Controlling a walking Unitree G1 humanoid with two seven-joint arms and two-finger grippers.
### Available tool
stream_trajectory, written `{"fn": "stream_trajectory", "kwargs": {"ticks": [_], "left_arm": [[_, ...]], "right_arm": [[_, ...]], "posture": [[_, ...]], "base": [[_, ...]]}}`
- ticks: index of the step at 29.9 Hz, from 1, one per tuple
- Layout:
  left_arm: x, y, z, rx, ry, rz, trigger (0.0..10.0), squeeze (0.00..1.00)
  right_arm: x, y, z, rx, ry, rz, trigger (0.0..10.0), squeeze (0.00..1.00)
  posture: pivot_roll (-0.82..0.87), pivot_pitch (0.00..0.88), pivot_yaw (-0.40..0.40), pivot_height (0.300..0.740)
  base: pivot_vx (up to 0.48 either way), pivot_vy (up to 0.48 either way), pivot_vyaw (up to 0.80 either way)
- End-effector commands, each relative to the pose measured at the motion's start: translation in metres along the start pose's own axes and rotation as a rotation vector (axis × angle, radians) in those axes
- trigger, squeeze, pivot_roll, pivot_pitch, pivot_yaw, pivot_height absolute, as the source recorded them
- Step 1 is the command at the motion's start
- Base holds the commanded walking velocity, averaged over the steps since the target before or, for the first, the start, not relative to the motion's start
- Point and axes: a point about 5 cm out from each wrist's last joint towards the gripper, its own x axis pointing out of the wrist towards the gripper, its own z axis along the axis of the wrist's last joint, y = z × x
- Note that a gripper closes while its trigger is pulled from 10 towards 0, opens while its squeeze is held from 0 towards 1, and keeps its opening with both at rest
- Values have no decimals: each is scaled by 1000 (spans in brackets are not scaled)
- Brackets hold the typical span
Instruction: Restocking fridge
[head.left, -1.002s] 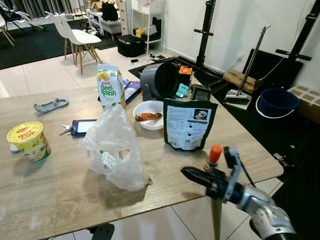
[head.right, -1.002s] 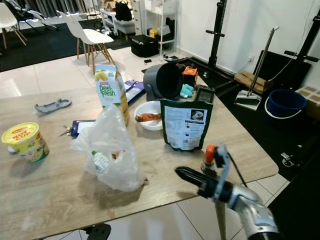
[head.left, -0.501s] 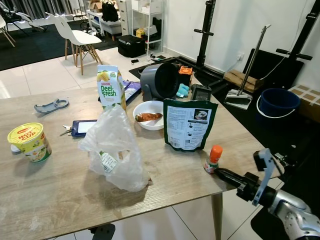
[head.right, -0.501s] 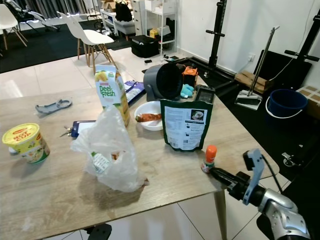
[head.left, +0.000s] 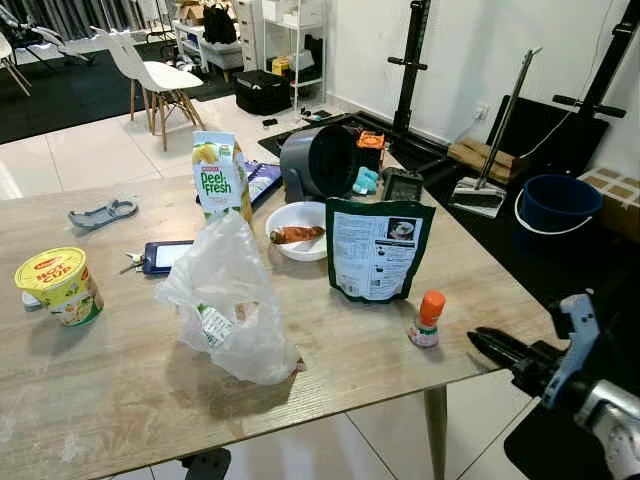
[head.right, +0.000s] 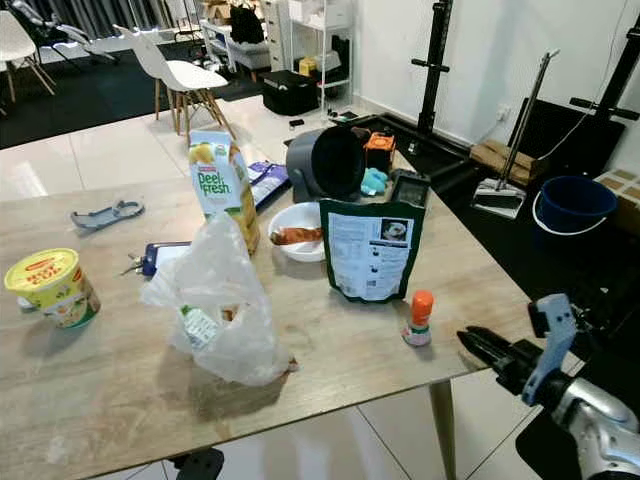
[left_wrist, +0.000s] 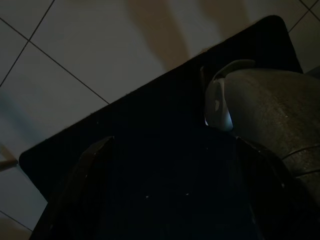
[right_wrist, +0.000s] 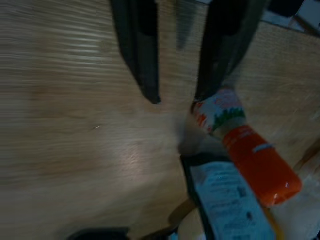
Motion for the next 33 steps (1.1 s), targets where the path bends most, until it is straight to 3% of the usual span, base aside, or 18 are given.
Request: {"fn": "stream_trajectory", "kwargs": {"ticks": [1, 4, 9, 10, 12, 14, 15, 16, 17, 20, 21, 29, 31, 32, 33], "left_arm": [[0, -5, -11, 15, 50, -28, 10000, 0], [0, -5, -11, 15, 49, -29, 10000, 0], [0, -6, -10, 14, 46, -32, 10000, 0], [0, -6, -10, 14, 46, -32, 10000, 0], [0, -6, -10, 14, 46, -33, 10000, 0], [0, -6, -10, 15, 46, -32, 10000, 0], [0, -6, -10, 15, 46, -32, 10000, 0], [0, -6, -10, 17, 47, -32, 10000, 0], [0, -6, -10, 17, 47, -32, 10000, 0], [0, -6, -11, 19, 50, -31, 10000, 0], [0, -6, -11, 20, 51, -31, 10000, 0], [0, -6, -12, 21, 53, -30, 10000, 0], [0, -6, -12, 24, 54, -28, 10000, 0], [0, -6, -12, 24, 54, -28, 10000, 0], [0, -5, -12, 24, 53, -27, 10000, 0]], "right_arm": [[0, -1, 10, -21, -41, 0, 10000, 1000], [-2, -7, 15, -55, -51, -54, 10000, 1000], [-13, -36, 11, -63, -23, -330, 10000, 957], [-13, -36, 11, -63, -23, -330, 10000, 957], [-29, -55, 7, -34, -9, -544, 10000, 945], [-44, -67, 6, 1, -24, -711, 10000, 710], [-49, -70, 5, 18, -30, -757, 10000, 710], [-59, -75, 0, 35, -14, -847, 10000, 24], [-59, -75, 0, 35, -14, -847, 10000, 24], [-81, -82, -15, 74, 27, -1042, 10000, 0], [-95, -82, -30, 105, 65, -1148, 10000, 0], [-113, -71, -69, 186, 168, -1287, 10000, 0], [-114, -57, -99, 228, 291, -1295, 10000, 0], [-114, -57, -99, 228, 291, -1295, 10000, 0], [-114, -50, -113, 241, 355, -1290, 10000, 0]], "posture": [[5, 0, 34, 740], [4, 0, 34, 740], [6, 0, 35, 740], [6, 0, 35, 740], [7, 0, 34, 740], [6, 0, 35, 740], [6, 0, 35, 740], [4, 0, 36, 740], [4, 0, 36, 740], [4, 0, 36, 740], [7, 0, 34, 740], [7, 0, 35, 740], [6, 0, 36, 740], [6, 0, 36, 740], [8, 0, 34, 740]], "base": [[0, 0, 0], [0, 0, 0], [0, 0, 0], [0, 0, 0], [0, 0, 0], [0, 0, 0], [0, 0, 0], [0, 0, 0], [0, 0, 0], [0, 0, 0], [0, 0, 0], [0, 0, 0], [0, 0, 0], [0, 0, 0], [0, 0, 0]]}}
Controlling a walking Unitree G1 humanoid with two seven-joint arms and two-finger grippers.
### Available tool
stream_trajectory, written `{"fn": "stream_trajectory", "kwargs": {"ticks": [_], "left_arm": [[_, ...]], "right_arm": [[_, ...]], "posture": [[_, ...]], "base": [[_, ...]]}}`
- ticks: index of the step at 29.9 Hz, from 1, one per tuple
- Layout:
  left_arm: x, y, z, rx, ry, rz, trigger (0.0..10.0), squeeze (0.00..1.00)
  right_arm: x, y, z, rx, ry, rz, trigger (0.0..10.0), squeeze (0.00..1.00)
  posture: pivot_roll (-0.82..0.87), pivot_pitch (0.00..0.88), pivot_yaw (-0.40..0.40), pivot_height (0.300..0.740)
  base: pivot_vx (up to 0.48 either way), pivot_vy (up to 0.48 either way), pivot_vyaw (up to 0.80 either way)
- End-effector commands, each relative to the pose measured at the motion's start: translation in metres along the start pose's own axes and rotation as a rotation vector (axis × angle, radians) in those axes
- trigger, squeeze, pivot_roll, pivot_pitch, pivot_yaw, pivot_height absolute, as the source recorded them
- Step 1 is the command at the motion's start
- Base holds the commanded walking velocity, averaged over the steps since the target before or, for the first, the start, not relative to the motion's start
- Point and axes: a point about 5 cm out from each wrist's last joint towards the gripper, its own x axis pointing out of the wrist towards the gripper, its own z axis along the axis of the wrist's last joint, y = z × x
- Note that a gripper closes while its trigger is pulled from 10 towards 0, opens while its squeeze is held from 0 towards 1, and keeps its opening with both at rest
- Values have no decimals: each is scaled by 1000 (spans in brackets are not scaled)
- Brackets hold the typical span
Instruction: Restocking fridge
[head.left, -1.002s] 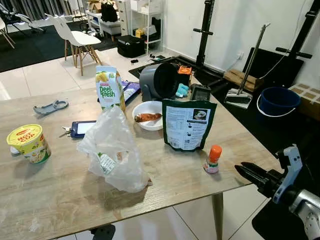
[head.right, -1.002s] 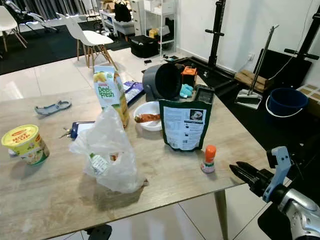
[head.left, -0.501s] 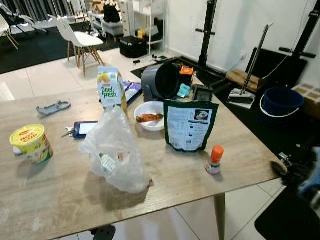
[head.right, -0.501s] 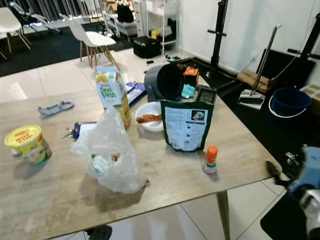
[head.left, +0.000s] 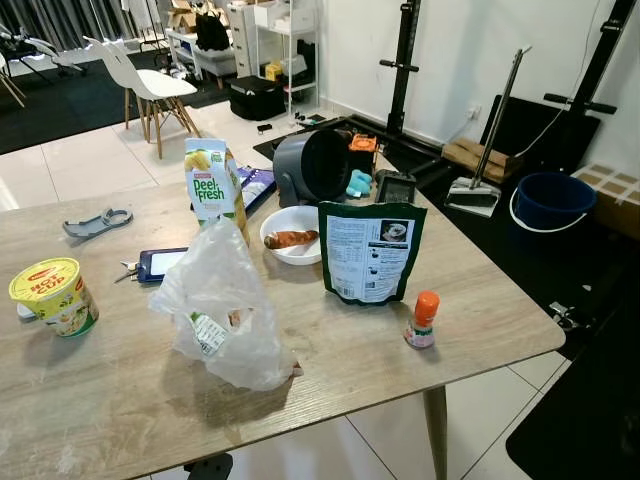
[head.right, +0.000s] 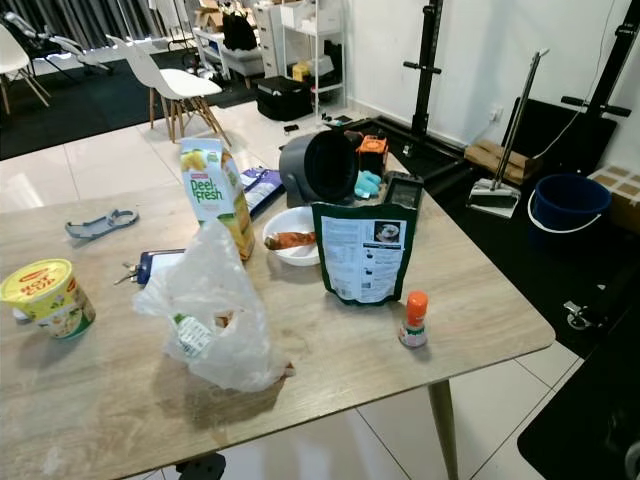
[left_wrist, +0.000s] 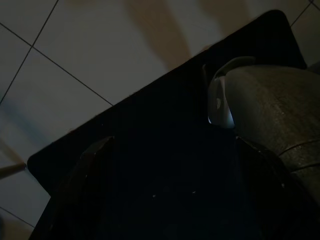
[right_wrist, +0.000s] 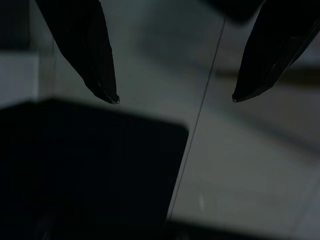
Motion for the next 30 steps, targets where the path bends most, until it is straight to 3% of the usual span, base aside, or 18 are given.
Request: {"fn": "stream_trajectory", "kwargs": {"ticks": [1, 3, 4, 6, 7, 10, 15, 18, 30], "left_arm": [[0, -4, -9, 4, 33, -15, 10000, 0], [0, -4, -8, 3, 31, -14, 10000, 0], [0, -4, -8, 3, 31, -14, 10000, 0], [0, -4, -9, 3, 31, -11, 10000, 0], [0, -4, -9, 3, 31, -11, 10000, 0], [0, -4, -9, 11, 34, -6, 10000, 0], [0, -4, -10, 9, 38, -9, 10000, 0], [0, -4, -10, 6, 43, -17, 10000, 0], [0, -5, -10, -1, 44, -15, 10000, 0]], "right_arm": [[-5, 7, -31, -61, 116, 4, 10000, 0], [-12, 17, -60, -154, 209, 36, 10000, 0], [-12, 17, -60, -154, 209, 36, 10000, 0], [-22, 30, -90, -252, 307, 92, 10000, 0], [-22, 30, -90, -252, 307, 92, 10000, 0], [-42, 55, -131, -389, 429, 228, 10000, 0], [-51, 69, -145, -464, 461, 300, 10000, 0], [-57, 80, -155, -562, 483, 373, 10000, 0], [-55, 84, -151, -695, 455, 415, 10000, 0]], "posture": [[7, 0, 34, 740], [7, 0, 33, 740], [7, 0, 33, 740], [5, 0, 33, 740], [5, 0, 33, 740], [9, 0, 28, 740], [12, 0, 27, 740], [18, 0, 26, 740], [14, 0, 30, 740]], "base": [[0, 0, 0], [0, 0, 0], [0, 0, 0], [0, 0, 0], [0, 0, 0], [0, 0, 0], [0, 0, 0], [0, -440, 0], [0, -463, 0]]}}
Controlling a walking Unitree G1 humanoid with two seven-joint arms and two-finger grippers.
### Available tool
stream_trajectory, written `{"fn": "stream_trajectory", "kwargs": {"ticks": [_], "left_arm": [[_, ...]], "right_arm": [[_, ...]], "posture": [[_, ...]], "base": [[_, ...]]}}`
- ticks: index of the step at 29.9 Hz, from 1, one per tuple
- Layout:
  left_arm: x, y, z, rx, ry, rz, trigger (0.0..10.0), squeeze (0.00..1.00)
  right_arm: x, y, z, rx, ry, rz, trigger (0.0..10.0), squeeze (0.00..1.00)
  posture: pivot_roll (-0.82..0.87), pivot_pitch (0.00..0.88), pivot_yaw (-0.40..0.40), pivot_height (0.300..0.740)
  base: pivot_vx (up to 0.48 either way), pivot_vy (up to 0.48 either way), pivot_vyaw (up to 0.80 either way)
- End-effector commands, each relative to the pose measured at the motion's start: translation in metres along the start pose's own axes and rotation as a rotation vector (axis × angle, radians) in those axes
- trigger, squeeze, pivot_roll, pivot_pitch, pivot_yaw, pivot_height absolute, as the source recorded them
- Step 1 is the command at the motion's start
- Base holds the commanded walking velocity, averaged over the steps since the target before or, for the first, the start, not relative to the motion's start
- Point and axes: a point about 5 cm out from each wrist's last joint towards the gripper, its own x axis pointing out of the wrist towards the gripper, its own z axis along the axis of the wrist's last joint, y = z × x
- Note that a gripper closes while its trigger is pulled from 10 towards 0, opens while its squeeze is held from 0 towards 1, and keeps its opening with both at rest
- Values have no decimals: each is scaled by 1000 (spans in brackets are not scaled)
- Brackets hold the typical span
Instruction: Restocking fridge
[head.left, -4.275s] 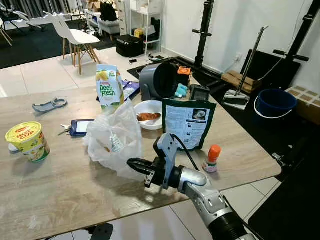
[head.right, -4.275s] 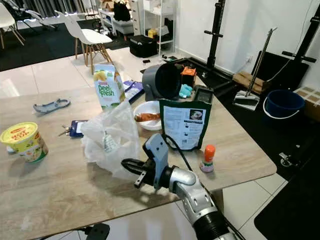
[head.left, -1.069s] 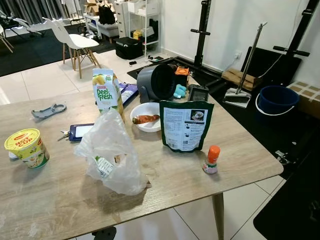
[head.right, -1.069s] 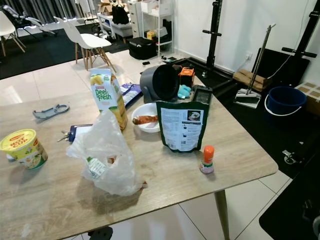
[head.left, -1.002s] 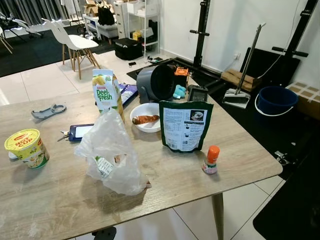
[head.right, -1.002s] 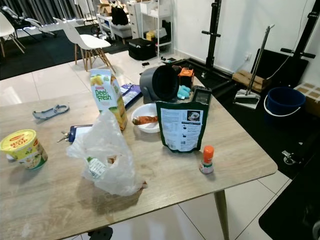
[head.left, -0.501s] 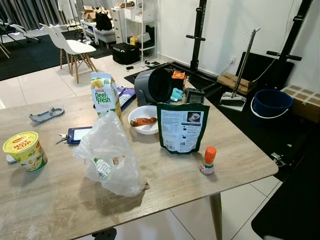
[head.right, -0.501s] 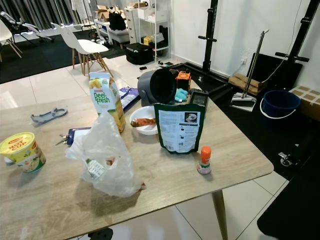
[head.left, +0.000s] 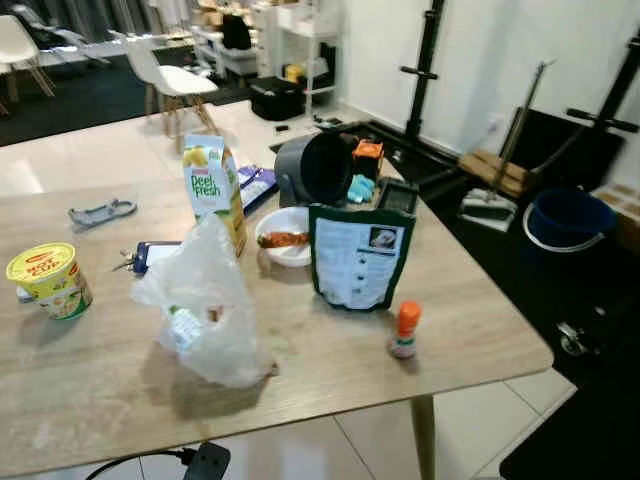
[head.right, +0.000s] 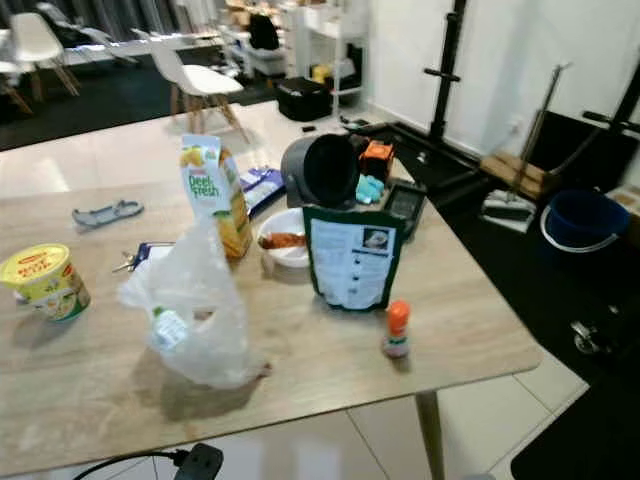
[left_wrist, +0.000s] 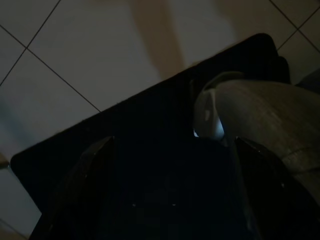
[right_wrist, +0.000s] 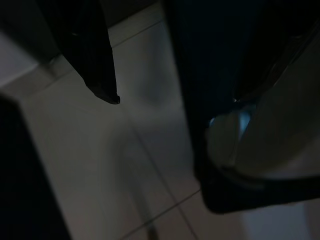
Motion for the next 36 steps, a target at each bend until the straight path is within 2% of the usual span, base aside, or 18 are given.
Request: {"fn": "stream_trajectory", "kwargs": {"ticks": [1, 14, 17, 30, 36], "left_arm": [[1, -9, -11, -2, 47, -34, 10000, 0], [1, -10, -13, -19, 52, -32, 10000, 0], [1, -11, -15, -40, 53, -27, 10000, 0], [0, -12, -17, -29, 58, -36, 10000, 0], [0, -14, -18, -32, 62, -43, 10000, 0]], "right_arm": [[0, 1, -4, -41, 12, 2, 10000, 0], [1, 5, 3, -117, -3, 19, 10000, 0], [1, 7, 7, -133, -15, 25, 10000, 0], [2, 13, 15, -209, -35, 47, 10000, 0], [2, 14, 17, -229, -39, 54, 10000, 0]], "posture": [[15, 0, 29, 740], [19, 0, 25, 740], [20, 0, 24, 740], [24, 0, 18, 740], [28, 0, 16, 740]], "base": [[0, -461, 0], [0, -423, 0], [0, 0, 0], [0, 0, 0], [0, -456, 0]]}}
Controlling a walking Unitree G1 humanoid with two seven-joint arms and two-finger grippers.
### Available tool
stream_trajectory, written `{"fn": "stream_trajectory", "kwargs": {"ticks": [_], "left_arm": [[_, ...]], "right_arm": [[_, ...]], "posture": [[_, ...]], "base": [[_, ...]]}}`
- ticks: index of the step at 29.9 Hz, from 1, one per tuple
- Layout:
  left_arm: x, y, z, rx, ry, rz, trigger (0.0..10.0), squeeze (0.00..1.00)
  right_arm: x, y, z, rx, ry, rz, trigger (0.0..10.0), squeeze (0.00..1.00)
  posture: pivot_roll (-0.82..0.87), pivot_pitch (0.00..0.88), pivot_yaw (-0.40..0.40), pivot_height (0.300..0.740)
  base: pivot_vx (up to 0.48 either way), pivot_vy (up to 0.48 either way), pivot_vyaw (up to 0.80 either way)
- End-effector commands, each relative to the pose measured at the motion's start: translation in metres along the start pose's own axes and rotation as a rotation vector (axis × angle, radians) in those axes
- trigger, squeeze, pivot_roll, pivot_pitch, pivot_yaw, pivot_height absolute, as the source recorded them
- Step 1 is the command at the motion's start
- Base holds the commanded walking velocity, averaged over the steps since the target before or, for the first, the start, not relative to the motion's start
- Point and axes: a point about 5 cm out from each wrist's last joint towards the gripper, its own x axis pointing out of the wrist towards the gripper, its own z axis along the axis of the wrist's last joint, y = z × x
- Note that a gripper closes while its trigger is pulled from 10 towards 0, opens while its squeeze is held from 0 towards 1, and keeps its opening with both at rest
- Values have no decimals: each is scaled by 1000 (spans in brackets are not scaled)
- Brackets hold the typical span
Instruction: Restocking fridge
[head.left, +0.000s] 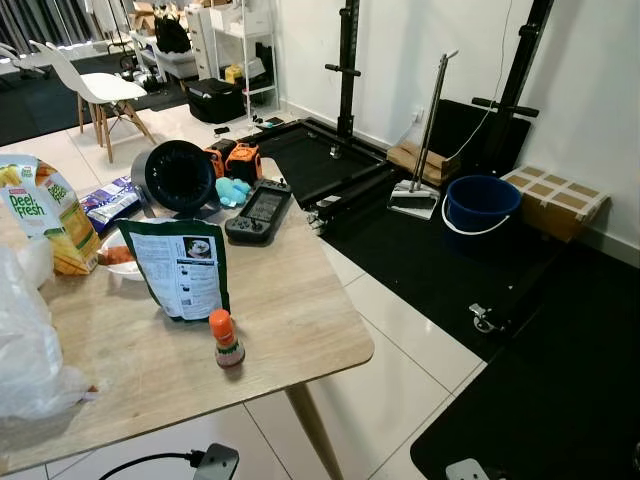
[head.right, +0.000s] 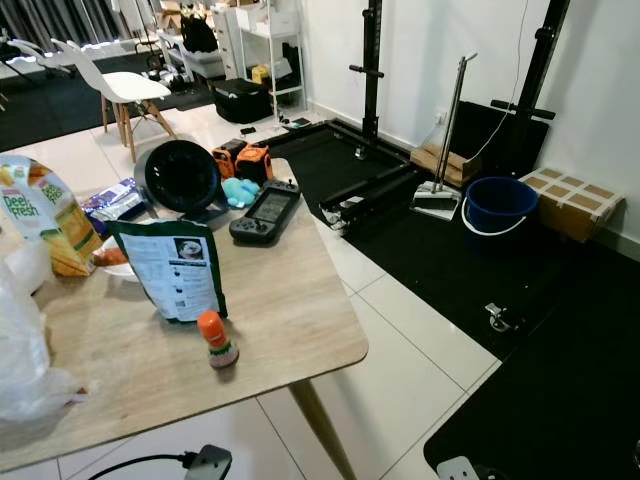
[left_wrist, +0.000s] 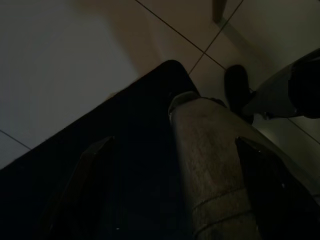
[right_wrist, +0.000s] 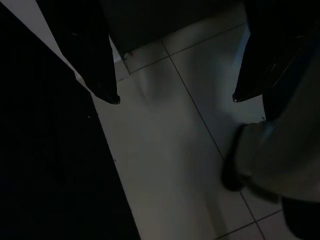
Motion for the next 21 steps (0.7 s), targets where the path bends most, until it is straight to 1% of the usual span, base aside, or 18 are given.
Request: {"fn": "stream_trajectory", "kwargs": {"ticks": [1, 4, 8, 11, 13, 17, 20, 21], "left_arm": [[-2, -3, -19, -9, 73, -12, 10000, 0], [-2, -1, -18, -26, 64, 21, 10000, 0], [-2, 0, -17, -31, 59, 33, 10000, 0], [-3, 4, -16, -52, 56, 58, 10000, 0], [-4, 8, -18, -75, 55, 78, 10000, 0], [-5, 11, -20, -89, 57, 97, 10000, 0], [-7, 13, -24, -97, 64, 108, 10000, 0], [-7, 13, -25, -103, 64, 112, 10000, 0]], "right_arm": [[0, -1, 2, -16, -7, 2, 10000, 0], [0, -1, 3, -24, -9, 3, 10000, 0], [0, -1, 4, -28, -12, 3, 10000, 0], [0, -3, 6, -39, -17, 1, 10000, 0], [0, -6, 8, -51, -22, -3, 10000, 0], [0, -10, 13, -69, -41, -9, 10000, 0], [0, -11, 20, -74, -67, 20, 10000, 0], [0, -10, 20, -69, -71, 28, 10000, 0]], "posture": [[28, 0, 16, 740], [28, 0, 17, 740], [30, 0, 14, 740], [34, 0, 11, 740], [39, 0, 7, 740], [44, 0, 1, 740], [44, 0, 1, 740], [44, 0, 1, 740]], "base": [[0, -472, 0], [0, 0, 0], [0, 0, 0], [0, 0, 0], [0, 0, 0], [0, 0, 0], [0, 0, 0], [0, 0, 800]]}}
